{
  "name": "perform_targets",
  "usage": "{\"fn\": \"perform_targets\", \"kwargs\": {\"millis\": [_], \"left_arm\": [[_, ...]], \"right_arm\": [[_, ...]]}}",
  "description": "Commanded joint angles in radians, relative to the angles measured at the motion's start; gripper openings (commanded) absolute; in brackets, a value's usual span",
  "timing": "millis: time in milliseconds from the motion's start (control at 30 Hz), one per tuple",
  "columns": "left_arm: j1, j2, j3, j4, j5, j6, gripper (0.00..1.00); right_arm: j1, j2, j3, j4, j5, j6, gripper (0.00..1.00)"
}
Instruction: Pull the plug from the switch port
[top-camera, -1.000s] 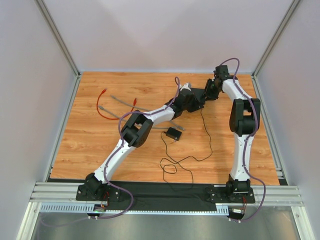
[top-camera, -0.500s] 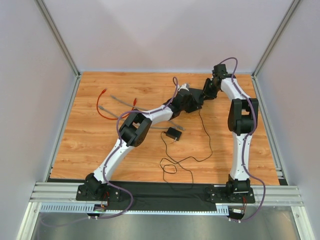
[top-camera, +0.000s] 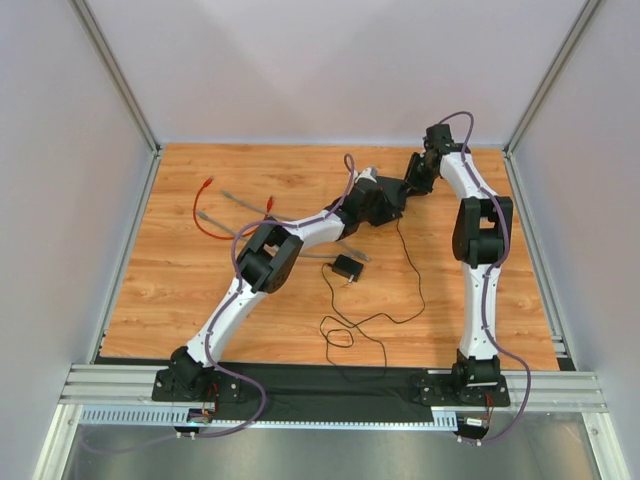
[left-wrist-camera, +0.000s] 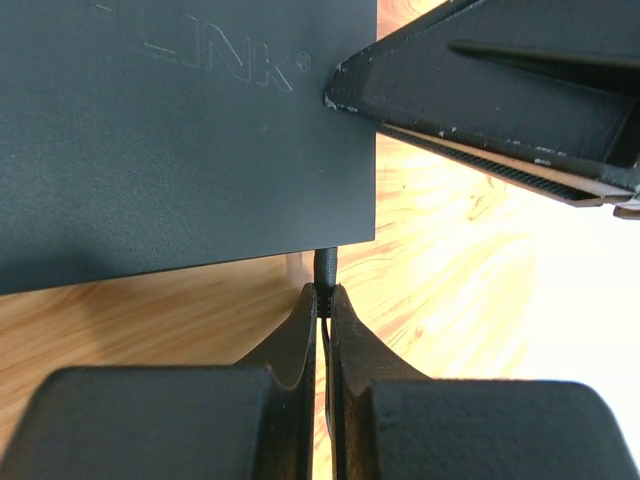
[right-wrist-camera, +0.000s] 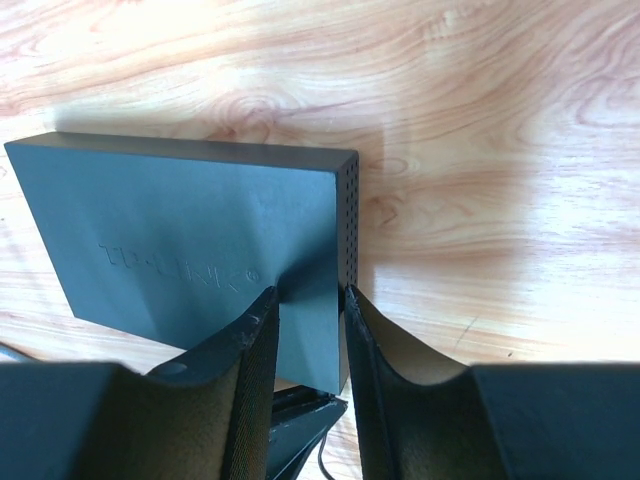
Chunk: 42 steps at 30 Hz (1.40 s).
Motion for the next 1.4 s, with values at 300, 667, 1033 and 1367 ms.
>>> {"fn": "perform_targets", "kwargs": {"millis": [300,667,1033,1367], "left_arm": [[-0.017,-0.055,-0.065,-0.114,0.084,0.029,0.0],[-0.005,-0.055,-0.075,-0.123,0.092,0.069,0.0],[0.02,0.024,0.098,-0.195,0.182,0.104,0.0],[0.02,0.022,0.097,-0.192,0.198,0.094,0.0]], "right_arm": [[0.017,0.123,0.052,-0.088,0.079,-0.02,0.33],[0.017,0.043,-0.026,-0.022,0.091,-0.031,0.34],[0.017,-0.367,-0.577,0.231,0.099,0.003,0.38],[0.051,-0.332,-0.568,0.274,0.093,0.009,0.3]]}}
